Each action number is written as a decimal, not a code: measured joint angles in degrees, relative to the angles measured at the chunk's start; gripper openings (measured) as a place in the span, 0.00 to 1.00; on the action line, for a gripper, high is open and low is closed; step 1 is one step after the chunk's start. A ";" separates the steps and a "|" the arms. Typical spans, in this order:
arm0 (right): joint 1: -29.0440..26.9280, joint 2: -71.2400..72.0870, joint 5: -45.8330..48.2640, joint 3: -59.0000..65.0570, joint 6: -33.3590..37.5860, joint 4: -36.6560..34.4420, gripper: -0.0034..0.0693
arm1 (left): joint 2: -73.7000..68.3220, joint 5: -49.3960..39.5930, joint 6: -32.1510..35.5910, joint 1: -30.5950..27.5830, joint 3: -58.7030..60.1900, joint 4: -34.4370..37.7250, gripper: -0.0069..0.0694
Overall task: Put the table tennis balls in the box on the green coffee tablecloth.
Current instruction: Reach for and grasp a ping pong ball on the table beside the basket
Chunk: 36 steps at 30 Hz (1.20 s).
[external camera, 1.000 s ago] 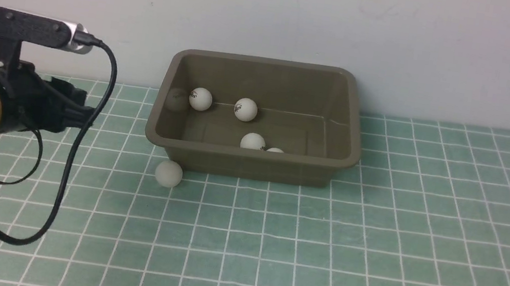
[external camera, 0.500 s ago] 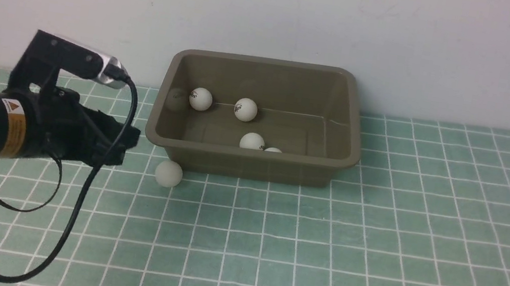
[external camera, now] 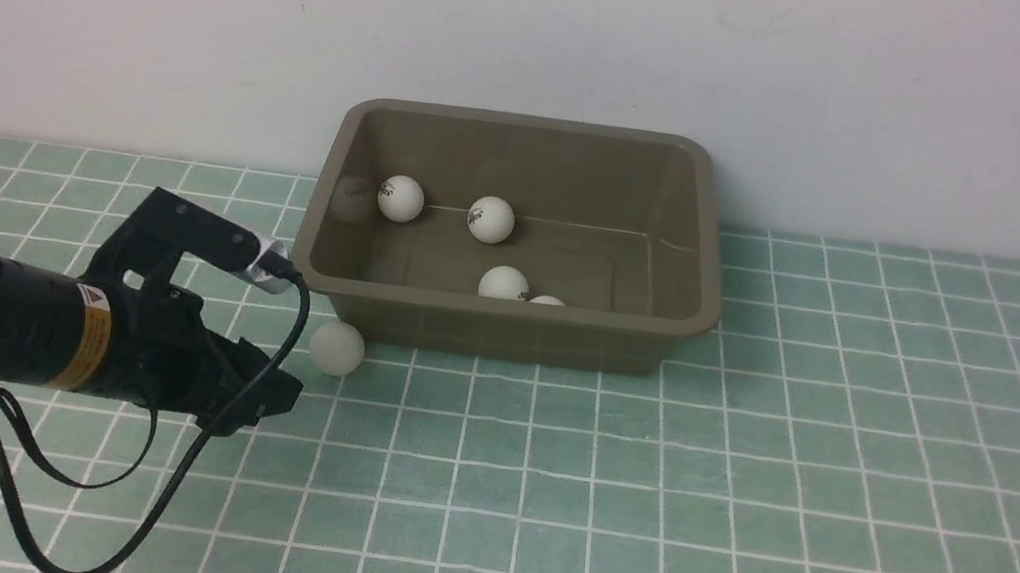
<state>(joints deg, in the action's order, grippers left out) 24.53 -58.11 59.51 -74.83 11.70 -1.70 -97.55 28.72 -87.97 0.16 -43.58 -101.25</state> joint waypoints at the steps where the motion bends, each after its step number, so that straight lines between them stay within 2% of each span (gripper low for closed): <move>1: 0.00 0.00 0.00 0.00 0.00 0.00 0.75 | -0.14 0.00 0.00 0.00 0.00 0.01 0.75; 16: 0.00 0.00 -0.17 0.00 0.00 0.00 0.73 | -3.59 3.56 13.94 0.00 -0.10 12.95 0.75; 21: 0.00 0.00 -0.82 0.00 0.00 0.00 0.71 | -4.57 5.19 21.11 0.00 -0.10 18.65 0.75; 29: 0.00 0.00 -1.27 0.00 0.00 0.00 0.71 | -4.85 6.00 26.77 0.00 -0.27 23.27 0.75; 36: 0.00 0.00 -1.75 0.00 0.00 0.00 0.71 | -7.21 6.11 27.55 0.00 -3.62 24.37 0.75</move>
<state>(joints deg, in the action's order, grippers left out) 24.53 -58.11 57.76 -74.83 11.70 -1.70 -104.76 34.82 -60.42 0.16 -47.20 -76.89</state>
